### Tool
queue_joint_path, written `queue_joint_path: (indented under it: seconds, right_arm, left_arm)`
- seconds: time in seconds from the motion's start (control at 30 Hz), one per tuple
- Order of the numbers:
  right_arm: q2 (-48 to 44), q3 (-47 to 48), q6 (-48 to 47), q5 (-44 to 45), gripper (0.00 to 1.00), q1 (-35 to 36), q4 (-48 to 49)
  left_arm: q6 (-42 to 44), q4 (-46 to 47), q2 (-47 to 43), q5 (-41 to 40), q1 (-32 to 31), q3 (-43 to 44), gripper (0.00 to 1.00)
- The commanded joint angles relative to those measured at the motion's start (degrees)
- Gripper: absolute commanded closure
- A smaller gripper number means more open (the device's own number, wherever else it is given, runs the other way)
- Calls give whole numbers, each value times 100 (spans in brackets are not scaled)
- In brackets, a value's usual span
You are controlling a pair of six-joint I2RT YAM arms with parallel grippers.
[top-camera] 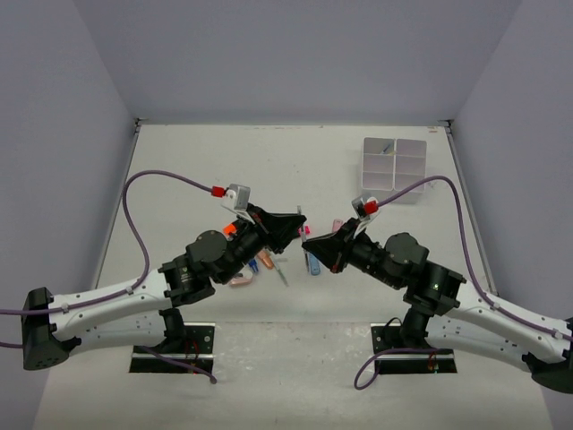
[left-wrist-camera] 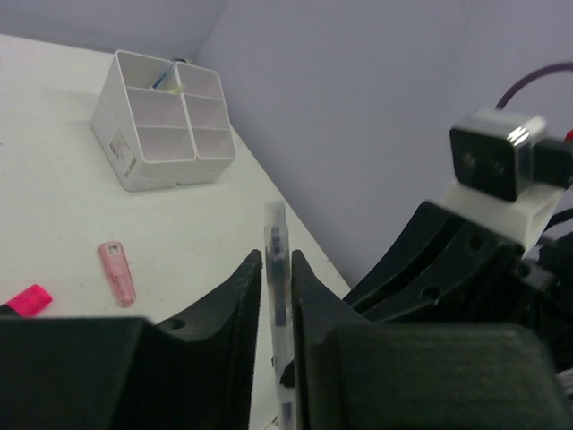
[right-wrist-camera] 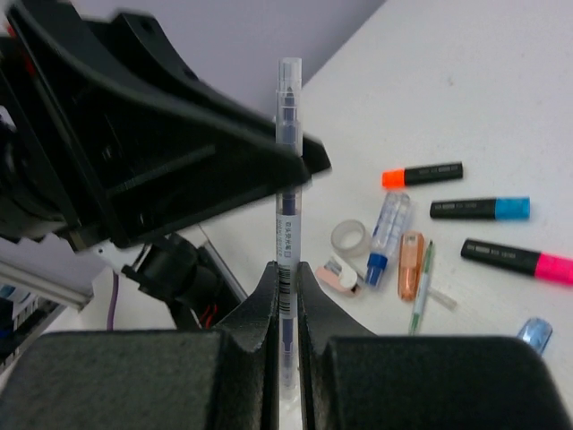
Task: Sort the stationery into containers
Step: Close the pen cap on the pen.
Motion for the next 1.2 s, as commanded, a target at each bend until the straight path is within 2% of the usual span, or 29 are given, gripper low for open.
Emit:
queue_joint_path:
  seconds: [0.0,0.07,0.13,0.23,0.3,0.43,0.47,0.5,0.53,0.6,0.67,0.73,0.83,0.87,0.93,1.0,1.17]
  right_arm:
    - [3,345,-400,98,100,-24,783]
    - [2,268,-366,62,100,-25,829]
    - [2,215,-337,-10,100,-25,886]
    - [18,193,-325,-101,100,-18,961]
    - [50,190,-354,-197,100,-25,987]
    - [115,131,-490,-485,100,-25,1108]
    - [147,125,-527,-556,95,-25,1123]
    - [192,119,-529,-647,83,-24,1144]
    - [221,90,-539,-671,78,-19,1216]
    - [299,72,-538,-829,73,-23,1314]
    - [387,115,-528,-888,72,-25,1340]
    - [477,184,-544,-932,76,-25,1342]
    - [506,250,-571,-948,96,-25,1344]
    - [494,253,-574,-942,100,-25,1334]
    - [450,238,-589,-942,100,-25,1305]
    - [414,195,-617,-952,100,-16,1278]
    - [415,125,-686,-1292,100,-16,1252]
  left_arm:
    - [338,-737,-28,315,-66,100,71]
    - [439,-754,-84,313,-66,143,70]
    - [510,-722,-135,359,-66,199,73]
    - [583,-701,-157,450,-66,269,92]
    - [678,-618,-181,563,-66,269,100]
    - [1005,-270,-275,1035,-66,186,100]
    - [1085,-192,-314,1151,-66,157,100]
    - [1166,-70,-350,1317,-66,136,100]
    - [1210,12,-393,1424,-66,98,100]
    - [1267,161,-450,1633,-66,59,100]
    - [1255,298,-490,1786,-66,47,100]
    - [1225,328,-501,1808,-66,38,100]
    - [1211,318,-497,1825,-66,77,100]
    - [1221,248,-486,1783,-66,121,96]
    - [1274,36,-464,1622,-66,223,79]
    - [1396,-181,-455,1474,-66,316,56]
    - [1615,-490,-473,1421,-66,680,48]
